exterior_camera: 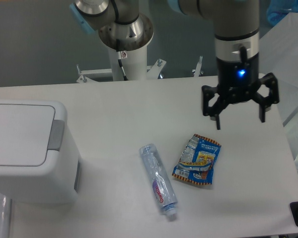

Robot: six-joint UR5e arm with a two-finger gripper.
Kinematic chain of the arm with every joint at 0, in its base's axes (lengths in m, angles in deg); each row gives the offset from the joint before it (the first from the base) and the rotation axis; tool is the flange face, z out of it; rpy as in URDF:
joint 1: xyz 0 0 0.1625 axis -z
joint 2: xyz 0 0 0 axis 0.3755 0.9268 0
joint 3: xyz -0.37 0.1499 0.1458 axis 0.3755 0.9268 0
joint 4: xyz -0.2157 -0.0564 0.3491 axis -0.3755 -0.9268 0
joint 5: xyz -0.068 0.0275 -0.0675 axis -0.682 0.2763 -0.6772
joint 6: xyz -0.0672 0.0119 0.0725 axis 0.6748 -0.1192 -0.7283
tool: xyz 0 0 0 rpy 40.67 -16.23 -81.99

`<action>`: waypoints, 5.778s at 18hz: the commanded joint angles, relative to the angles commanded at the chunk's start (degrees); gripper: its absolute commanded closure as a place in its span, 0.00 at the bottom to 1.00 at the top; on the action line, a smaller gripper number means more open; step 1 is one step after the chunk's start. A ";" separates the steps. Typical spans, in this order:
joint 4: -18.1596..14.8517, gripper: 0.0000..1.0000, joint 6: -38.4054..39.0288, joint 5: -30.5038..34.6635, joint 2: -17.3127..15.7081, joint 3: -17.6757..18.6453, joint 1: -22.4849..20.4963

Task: Open the trash can
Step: 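Move the open gripper across the table toward the white trash can, then lower the gripper onto the trash can lid edge, then press the gripper down on the lid's push latch, then hold the gripper above the can as the lid swings open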

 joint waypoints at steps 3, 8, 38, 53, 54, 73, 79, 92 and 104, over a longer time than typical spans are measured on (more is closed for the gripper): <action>-0.18 0.00 3.59 0.35 -2.47 3.43 3.95; -0.09 0.00 19.31 -0.44 -2.21 3.71 10.10; 0.26 0.00 35.42 -6.77 -0.45 3.62 21.01; 0.26 0.00 35.42 -6.77 -0.01 3.97 22.15; 0.35 0.00 35.42 -6.77 0.25 3.97 22.24; 0.44 0.00 35.42 -6.24 0.52 4.32 22.33; 0.44 0.00 35.42 -6.24 0.52 4.50 22.33; 0.44 0.00 35.42 -6.24 0.60 4.59 22.33; 0.97 0.00 27.62 -2.82 -0.62 1.07 15.41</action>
